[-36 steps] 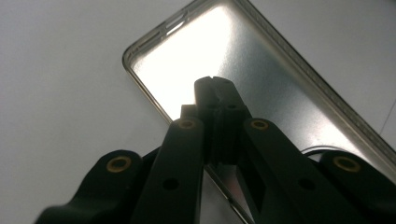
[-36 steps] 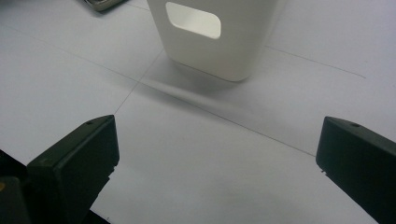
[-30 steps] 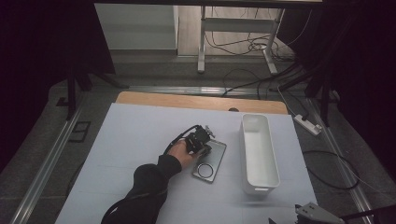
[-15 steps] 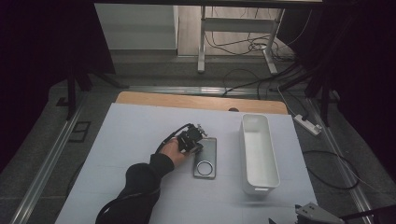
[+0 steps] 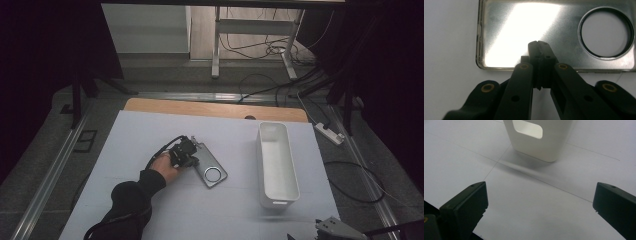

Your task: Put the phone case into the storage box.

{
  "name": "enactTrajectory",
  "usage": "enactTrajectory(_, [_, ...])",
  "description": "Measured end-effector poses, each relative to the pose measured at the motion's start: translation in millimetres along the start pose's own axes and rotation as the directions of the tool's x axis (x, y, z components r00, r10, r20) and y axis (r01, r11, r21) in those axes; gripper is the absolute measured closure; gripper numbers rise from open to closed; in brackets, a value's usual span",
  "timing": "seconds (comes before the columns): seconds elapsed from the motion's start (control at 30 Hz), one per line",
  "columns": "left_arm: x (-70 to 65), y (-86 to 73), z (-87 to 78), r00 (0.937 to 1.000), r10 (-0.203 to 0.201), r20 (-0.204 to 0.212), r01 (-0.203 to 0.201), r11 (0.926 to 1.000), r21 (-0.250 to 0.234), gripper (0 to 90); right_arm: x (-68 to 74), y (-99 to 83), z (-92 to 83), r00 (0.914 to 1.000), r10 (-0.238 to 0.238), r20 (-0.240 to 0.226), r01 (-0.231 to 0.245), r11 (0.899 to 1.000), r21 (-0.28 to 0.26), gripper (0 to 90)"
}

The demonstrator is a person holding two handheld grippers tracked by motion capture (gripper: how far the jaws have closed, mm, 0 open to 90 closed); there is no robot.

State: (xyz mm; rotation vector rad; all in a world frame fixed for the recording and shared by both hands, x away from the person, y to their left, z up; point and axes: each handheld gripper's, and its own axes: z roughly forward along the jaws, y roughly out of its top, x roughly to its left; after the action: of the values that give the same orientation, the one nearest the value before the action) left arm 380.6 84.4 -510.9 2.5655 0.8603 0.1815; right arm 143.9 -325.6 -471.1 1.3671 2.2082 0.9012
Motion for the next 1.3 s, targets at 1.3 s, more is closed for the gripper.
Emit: enactTrajectory(1.3, [6.3, -114.4, -48.3, 0.9920, -0.125, -0.013, 0.125, 0.9921, -0.009, 89.3, 2.1, 1.0, 2.2, 0.9999, -0.011, 0.010, 0.011, 1.000, 0.022, 0.0])
